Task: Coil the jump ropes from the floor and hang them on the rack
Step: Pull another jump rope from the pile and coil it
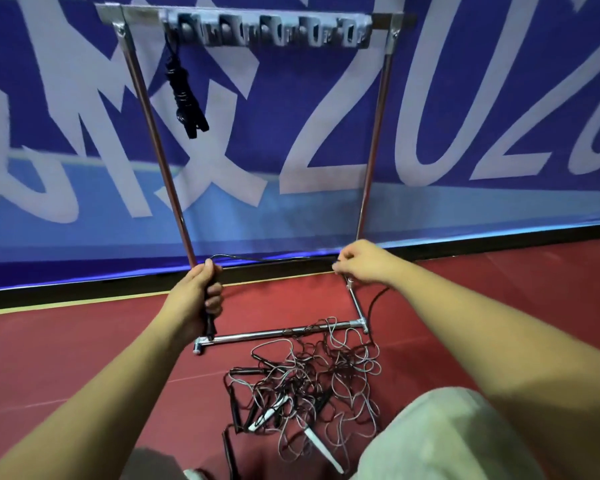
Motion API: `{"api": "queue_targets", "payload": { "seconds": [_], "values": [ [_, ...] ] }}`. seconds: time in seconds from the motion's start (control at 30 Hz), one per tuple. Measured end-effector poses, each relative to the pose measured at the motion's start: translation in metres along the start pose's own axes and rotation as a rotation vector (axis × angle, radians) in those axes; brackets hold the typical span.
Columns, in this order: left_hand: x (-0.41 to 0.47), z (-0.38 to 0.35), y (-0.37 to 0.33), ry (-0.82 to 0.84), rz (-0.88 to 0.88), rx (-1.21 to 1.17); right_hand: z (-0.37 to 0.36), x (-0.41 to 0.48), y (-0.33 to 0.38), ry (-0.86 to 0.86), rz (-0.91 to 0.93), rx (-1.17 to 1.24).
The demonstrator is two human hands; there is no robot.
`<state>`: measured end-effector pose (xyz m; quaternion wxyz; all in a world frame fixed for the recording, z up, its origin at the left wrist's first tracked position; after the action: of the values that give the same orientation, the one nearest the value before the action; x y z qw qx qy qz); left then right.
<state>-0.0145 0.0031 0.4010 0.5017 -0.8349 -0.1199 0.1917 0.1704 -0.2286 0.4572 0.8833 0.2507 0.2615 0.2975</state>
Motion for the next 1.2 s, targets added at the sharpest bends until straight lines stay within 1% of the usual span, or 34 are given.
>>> {"api": "queue_targets", "payload": {
  "seconds": [0.07,0.13,0.17,0.2,0.23,0.3,0.4,0.5,0.57,0.63,0.7,0.8,0.87,1.03,1.07,1.1,1.17,1.2],
  "values": [
    [-0.002,0.008,-0.009,-0.044,-0.058,-0.184,-0.020,-0.003,-0.024,0.069,-0.020,-0.043],
    [-0.002,0.017,-0.021,-0.088,-0.112,-0.364,-0.036,-0.006,-0.050,0.101,-0.076,-0.111],
    [-0.001,0.020,-0.023,-0.094,-0.112,-0.410,-0.042,-0.008,-0.061,0.099,-0.099,-0.130],
    [0.000,0.022,-0.022,-0.092,-0.094,-0.407,-0.049,-0.008,-0.069,0.098,-0.107,-0.133],
    [0.003,0.022,-0.018,-0.087,-0.062,-0.361,-0.054,-0.007,-0.072,0.098,-0.106,-0.102],
    [0.005,0.013,-0.005,-0.059,0.016,-0.177,-0.064,-0.005,-0.060,0.105,-0.061,-0.032],
    [0.003,-0.010,0.011,-0.007,0.050,0.139,-0.076,0.006,-0.008,0.114,0.120,-0.072],
    [0.005,-0.034,0.019,0.092,0.016,0.296,-0.096,0.012,0.043,0.214,0.240,-0.103],
    [0.010,-0.042,0.031,0.156,0.037,0.394,-0.101,0.018,0.058,0.204,0.257,-0.116],
    [0.013,-0.045,0.049,0.235,0.116,0.476,-0.100,0.026,0.061,0.171,0.256,-0.126],
    [0.017,-0.045,0.064,0.295,0.206,0.550,-0.103,0.032,0.057,0.174,0.264,-0.129],
    [0.029,-0.038,0.073,0.233,0.240,0.557,-0.117,0.041,0.038,0.209,0.240,-0.123],
    [0.039,-0.035,0.075,0.179,0.222,0.473,-0.127,0.048,0.023,0.230,0.205,-0.136],
    [0.061,-0.007,0.069,-0.017,0.113,0.270,-0.143,0.062,-0.029,0.385,0.040,-0.251],
    [0.063,0.000,0.066,-0.050,0.103,0.306,-0.143,0.063,-0.039,0.392,0.001,-0.253],
    [0.064,0.005,0.064,-0.072,0.102,0.424,-0.143,0.065,-0.047,0.389,-0.038,-0.258],
    [0.062,0.013,0.064,-0.098,0.130,0.828,-0.144,0.066,-0.050,0.382,-0.084,-0.353],
    [0.060,0.015,0.065,-0.095,0.142,0.987,-0.146,0.067,-0.047,0.379,-0.085,-0.428]
  ]
}}
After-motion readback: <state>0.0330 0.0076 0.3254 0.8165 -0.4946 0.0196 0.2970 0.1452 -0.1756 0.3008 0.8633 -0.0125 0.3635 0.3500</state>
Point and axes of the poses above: each hand's wrist, its own x-axis towards the middle knuckle, its own z-axis out of the back of the hand, y = z × x, the point moved 8 cm from there along x, towards the middle knuckle, and after that the axes turned 8 degrees about y, right-handed, at the moved point
